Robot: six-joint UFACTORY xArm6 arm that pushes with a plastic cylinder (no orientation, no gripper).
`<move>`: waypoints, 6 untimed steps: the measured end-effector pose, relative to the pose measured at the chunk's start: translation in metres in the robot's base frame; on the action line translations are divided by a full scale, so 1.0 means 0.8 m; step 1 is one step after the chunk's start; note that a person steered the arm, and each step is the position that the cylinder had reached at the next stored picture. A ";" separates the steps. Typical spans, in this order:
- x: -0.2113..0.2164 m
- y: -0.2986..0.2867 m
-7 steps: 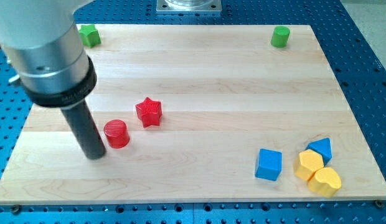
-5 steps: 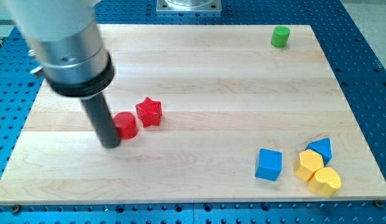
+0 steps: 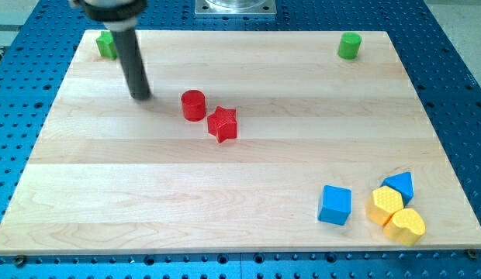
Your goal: Push the green star into the red blocks
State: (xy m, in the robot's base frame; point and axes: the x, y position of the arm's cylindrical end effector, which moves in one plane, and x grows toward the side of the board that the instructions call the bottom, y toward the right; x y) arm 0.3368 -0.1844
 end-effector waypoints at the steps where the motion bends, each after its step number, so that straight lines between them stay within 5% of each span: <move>1: -0.048 -0.100; 3: -0.126 -0.128; 6: -0.113 0.017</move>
State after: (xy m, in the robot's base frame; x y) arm 0.2467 -0.1710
